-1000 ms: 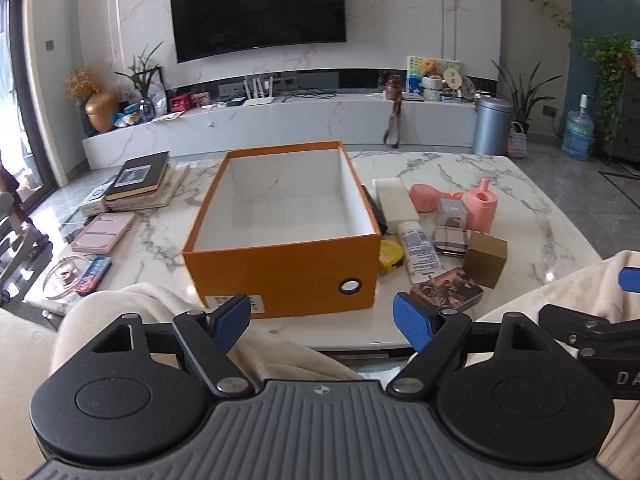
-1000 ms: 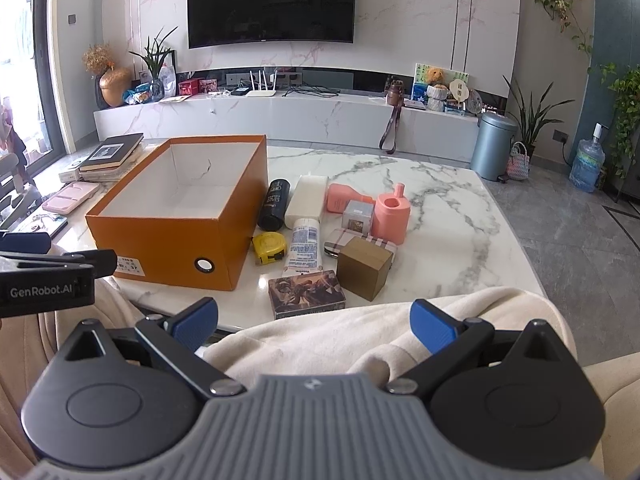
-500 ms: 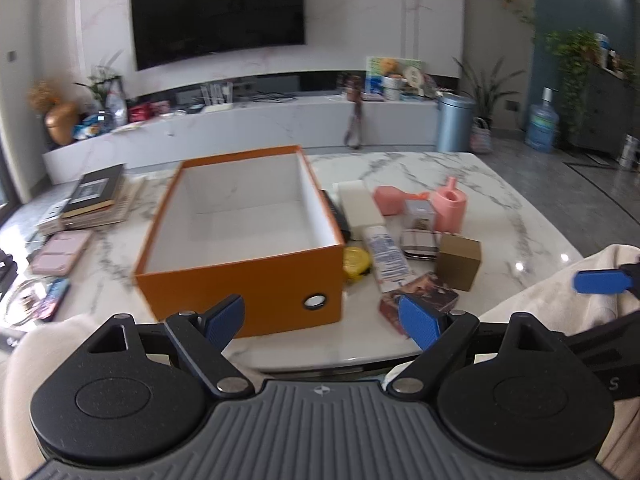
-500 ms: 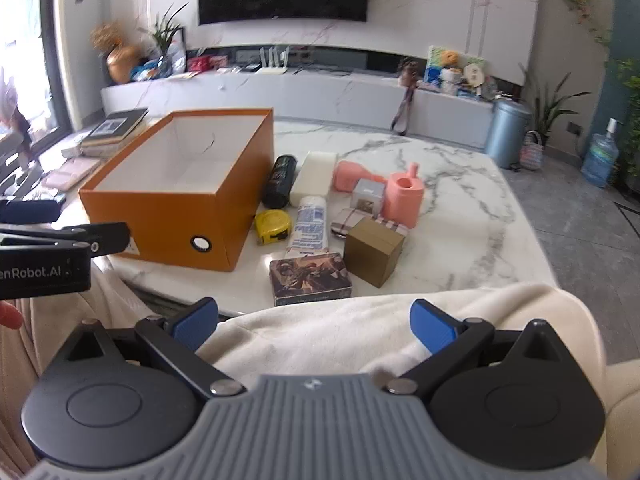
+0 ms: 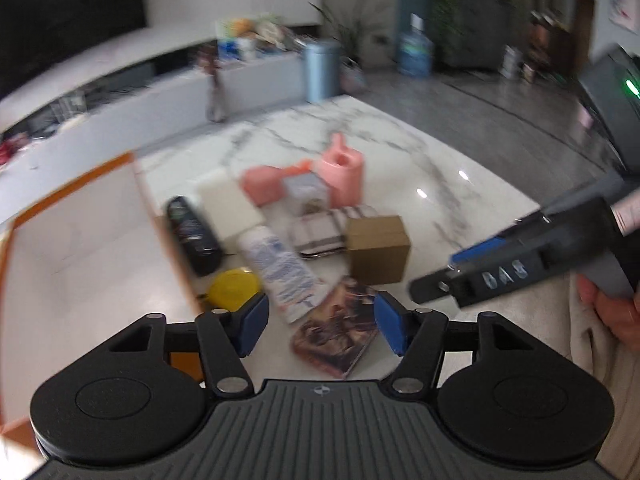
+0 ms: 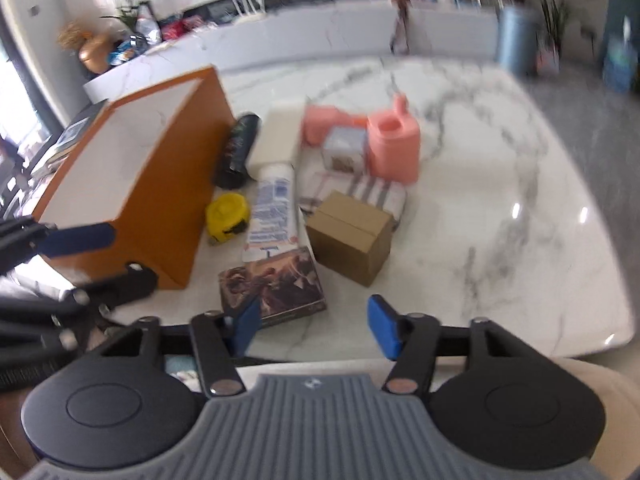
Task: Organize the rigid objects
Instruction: 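Reach the left tool to the anime-print card box and grasp it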
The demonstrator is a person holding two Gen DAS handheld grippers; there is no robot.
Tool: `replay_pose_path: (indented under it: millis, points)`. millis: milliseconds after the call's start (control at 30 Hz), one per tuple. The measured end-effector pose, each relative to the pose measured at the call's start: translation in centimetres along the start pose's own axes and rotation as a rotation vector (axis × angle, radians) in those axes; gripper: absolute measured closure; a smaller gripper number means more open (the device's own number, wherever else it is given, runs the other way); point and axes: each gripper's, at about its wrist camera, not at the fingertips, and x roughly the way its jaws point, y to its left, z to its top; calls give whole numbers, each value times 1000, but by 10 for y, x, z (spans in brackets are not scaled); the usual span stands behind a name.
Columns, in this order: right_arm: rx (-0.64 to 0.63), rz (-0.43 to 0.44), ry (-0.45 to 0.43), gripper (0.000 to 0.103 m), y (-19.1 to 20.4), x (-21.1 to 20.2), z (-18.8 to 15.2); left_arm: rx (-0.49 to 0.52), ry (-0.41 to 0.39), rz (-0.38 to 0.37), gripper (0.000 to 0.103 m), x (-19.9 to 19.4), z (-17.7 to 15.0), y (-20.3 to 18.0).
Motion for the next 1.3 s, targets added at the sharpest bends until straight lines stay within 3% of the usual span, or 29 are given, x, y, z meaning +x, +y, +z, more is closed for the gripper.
replay_pose_path:
  millis: [100,200,500,667,767,967,1133,1233,1300]
  points:
    - [72,7,36,51,-15,14,12,60,64,-65,20,28,8,-4]
    - [87,3,54,51,-23,24,23,122,130,-82,14,55,10,-7]
    - [98,14,127,51,-33,55,29,189,312,-61,13,116,1,-14]
    - [59,16,141,50,-32,60,34,166,327,-62,15,126,-1,-14]
    - [41,18,138,49,-34,55,40,117,340,-85,23,126,2,-10]
    - [14,7,54,49,-43,32,63,8,340,-69,33,117,8,-6]
    - [9,-47,6,62,-53,41,88,-94,290,-61,34,105,21,2]
    - [-55,-104,46,62,-51,65,100,-121,252,-28,34,96,29,6]
    - [-70,-92,89,62,-49,76,101,-148,243,-22,34,95,34,11]
